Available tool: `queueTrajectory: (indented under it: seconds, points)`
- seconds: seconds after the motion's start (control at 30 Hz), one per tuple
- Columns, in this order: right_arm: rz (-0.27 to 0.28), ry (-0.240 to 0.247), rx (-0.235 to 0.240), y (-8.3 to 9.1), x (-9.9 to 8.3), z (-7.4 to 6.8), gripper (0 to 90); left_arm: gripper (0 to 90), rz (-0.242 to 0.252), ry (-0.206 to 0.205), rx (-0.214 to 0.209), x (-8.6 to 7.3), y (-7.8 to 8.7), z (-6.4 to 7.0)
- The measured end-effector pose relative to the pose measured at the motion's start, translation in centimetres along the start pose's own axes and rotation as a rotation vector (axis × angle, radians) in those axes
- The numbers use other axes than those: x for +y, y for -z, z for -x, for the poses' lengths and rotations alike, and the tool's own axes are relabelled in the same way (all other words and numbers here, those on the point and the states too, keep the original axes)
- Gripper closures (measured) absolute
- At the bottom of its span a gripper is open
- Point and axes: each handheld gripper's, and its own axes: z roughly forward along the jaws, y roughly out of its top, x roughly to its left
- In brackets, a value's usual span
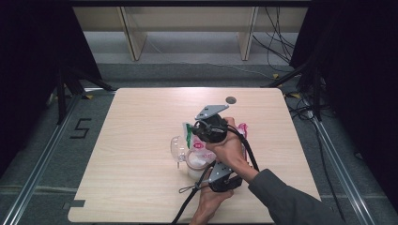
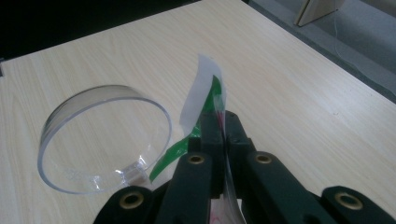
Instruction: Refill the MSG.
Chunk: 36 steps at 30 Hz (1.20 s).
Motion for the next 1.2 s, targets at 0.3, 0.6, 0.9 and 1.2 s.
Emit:
queueTrajectory:
  seconds: [0.3,0.6,0.9,1.2]
  points:
    - [0.059,-0.038,0.028,0.8,-0.2,0.5,90.0,76.3,-0.035,0.006,0.009,-0.2,0.6,-0.3]
    - [0.124,-0.102,0.047,2.3,-0.8,1.1,90.0,74.8,-0.065,0.010,0.024,-0.4,0.8,-0.1]
    - [0.214,-0.109,0.073,3.6,-1.4,1.6,90.0,74.5,-0.068,0.022,0.043,-0.6,1.0,-0.1]
    - [0.286,-0.166,0.082,5.3,-2.0,2.2,90.0,74.1,-0.094,0.006,0.056,-0.5,1.0,-0.4]
